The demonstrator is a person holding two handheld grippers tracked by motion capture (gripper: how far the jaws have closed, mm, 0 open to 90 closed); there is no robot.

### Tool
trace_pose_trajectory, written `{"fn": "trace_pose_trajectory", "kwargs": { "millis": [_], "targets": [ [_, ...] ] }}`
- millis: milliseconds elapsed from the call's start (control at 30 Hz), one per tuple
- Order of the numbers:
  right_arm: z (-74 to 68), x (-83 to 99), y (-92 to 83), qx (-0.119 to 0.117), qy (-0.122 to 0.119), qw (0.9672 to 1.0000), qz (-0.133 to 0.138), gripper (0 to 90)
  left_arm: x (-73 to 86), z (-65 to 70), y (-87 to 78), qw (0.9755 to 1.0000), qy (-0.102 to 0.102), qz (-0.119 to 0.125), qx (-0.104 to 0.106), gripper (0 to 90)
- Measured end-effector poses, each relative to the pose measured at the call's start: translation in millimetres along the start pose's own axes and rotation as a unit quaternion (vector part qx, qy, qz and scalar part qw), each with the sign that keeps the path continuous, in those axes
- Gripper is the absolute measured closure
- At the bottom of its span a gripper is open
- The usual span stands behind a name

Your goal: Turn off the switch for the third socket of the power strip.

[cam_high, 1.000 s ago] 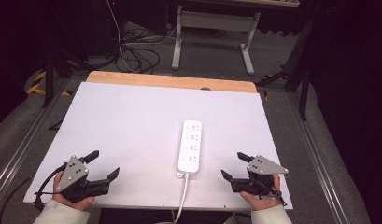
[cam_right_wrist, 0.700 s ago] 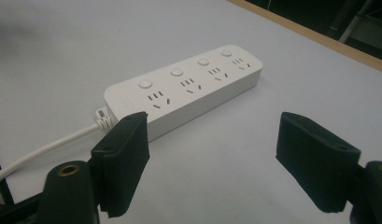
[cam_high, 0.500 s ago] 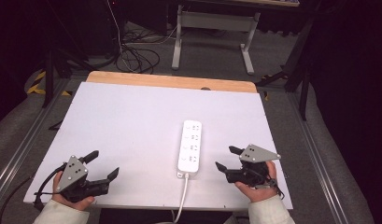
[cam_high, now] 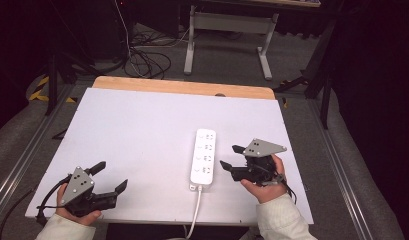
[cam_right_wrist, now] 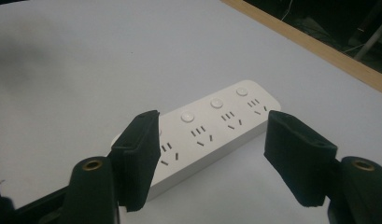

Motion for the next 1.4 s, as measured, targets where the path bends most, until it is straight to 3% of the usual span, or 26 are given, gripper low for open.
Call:
{"fn": "trace_pose_trajectory", "kwargs": {
  "millis": [733, 1133, 1400],
  "targets": [
    [-7.8, -38.6, 37.7, -0.026, -0.012, 0.9996, -0.004, 44.9, 0.5, 0.1, 0.3, 1.0000, -0.002, -0.002, 0.002, 14.2],
    [-10.3, -45.1, 56.8, -0.029, -0.019, 0.9993, -0.014, 49.5, 0.9, -0.1, 0.8, 1.0000, -0.001, -0.004, 0.002, 14.3],
    [-10.1, -42.9, 76.3, -0.032, -0.005, 0.9991, -0.026, 51.5, 1.7, 0.7, 1.2, 1.0000, -0.003, -0.006, 0.003, 14.3]
  ]
}}
Point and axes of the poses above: each handheld gripper's, and its own axes: y roughly forward along the jaws, x roughly out of its underside, z roughly to its right, the point moved 10 cm from there along y, roughly forward along the jaws, and after that the axes turned 15 degrees about x, right-handed, at the moved point
